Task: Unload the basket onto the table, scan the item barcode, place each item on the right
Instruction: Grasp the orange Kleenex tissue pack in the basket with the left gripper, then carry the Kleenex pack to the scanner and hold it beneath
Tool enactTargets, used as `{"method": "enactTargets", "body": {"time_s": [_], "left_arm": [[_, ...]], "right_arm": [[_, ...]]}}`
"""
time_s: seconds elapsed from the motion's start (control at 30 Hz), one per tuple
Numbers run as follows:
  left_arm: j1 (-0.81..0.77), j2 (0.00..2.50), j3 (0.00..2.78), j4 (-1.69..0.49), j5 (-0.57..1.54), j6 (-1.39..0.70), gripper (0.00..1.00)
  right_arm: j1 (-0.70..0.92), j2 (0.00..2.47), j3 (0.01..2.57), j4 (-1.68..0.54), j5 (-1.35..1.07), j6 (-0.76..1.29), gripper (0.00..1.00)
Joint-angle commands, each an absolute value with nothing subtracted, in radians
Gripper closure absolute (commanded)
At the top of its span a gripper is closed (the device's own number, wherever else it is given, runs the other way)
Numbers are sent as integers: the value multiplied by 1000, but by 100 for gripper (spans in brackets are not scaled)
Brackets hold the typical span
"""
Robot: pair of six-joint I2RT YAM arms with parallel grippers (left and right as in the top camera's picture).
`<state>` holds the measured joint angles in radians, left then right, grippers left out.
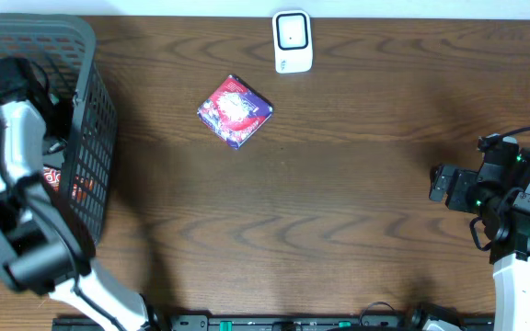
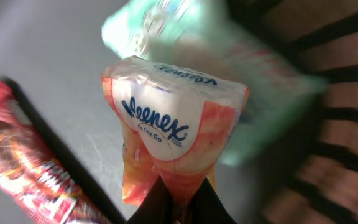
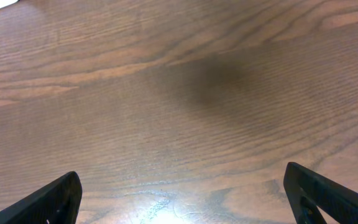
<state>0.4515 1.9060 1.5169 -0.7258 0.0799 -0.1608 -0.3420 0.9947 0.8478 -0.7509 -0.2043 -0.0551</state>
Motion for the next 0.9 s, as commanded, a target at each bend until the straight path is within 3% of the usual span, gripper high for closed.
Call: {"method": "enactTargets", "body": {"time_s": [0.0,0.33,0.53,0.67,0.87], "left_arm": [[455,1671,1554,-724,194,-209,93],[454,1364,1554,-732,498,-227,93],[439,1313,1554,-726,807,-226,93],[347,1344,1552,-721,933,-226,93],[131,1449,1548,-712,931,-200,93]], "right_arm": [[-346,997,864,-753,-200,-46,1],[-346,997,864,-753,-200,-46,1],[-346,997,864,-753,-200,-46,1],[-346,997,864,-753,-200,-46,1],[-346,997,864,-753,-200,-46,1]]}}
